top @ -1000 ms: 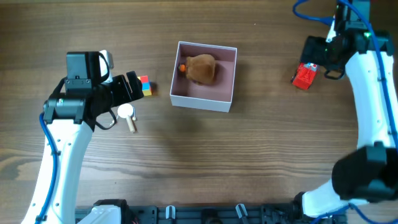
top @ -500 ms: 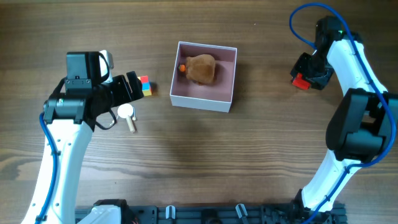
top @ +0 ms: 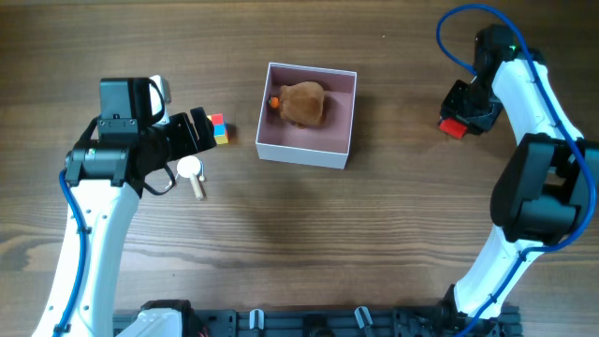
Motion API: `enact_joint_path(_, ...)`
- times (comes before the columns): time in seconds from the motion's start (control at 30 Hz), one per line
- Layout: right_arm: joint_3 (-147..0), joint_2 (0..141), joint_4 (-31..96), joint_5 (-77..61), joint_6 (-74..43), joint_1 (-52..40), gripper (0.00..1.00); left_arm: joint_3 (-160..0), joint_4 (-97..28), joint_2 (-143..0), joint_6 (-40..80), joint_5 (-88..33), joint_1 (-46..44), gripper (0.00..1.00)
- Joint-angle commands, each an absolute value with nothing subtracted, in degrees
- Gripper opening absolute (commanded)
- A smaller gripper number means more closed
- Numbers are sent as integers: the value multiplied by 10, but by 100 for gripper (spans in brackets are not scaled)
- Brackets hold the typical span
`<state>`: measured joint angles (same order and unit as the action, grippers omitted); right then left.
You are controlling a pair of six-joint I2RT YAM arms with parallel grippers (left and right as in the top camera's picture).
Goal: Pack container
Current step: 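Grasp the red toy fire truck with the right gripper, then lower the fire truck into the box beside the plush, release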
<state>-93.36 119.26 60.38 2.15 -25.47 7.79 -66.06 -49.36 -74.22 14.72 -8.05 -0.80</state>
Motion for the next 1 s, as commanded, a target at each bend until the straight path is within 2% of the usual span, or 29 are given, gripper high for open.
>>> enact_joint_path(0.0,-930,1136,615,67,-234,56,25,-671,-494,-745,144,-89,-9,100)
enact_joint_path(0.23,-930,964,614,65,-229,-74,14,-671,-494,-745,144,-89,-9,100)
enact_joint_path(0.3,-930,913,614,66,-263,-151,14,-671,-494,-745,144,-89,-9,100)
enact_joint_path(0.4,-930,896,614,67,-318,-215,13,-671,-494,-745,144,-89,-9,100)
enact_joint_path(0.57,-928,928,609,67,-394,-286,12,-671,-494,-745,144,-89,-9,100)
enact_joint_path(0.73,-921,1017,570,64,-411,-323,13,-671,-494,-745,144,-89,-9,100)
enact_joint_path(0.97,-921,1104,527,78,-444,-314,14,-671,-494,-745,144,-89,-9,100)
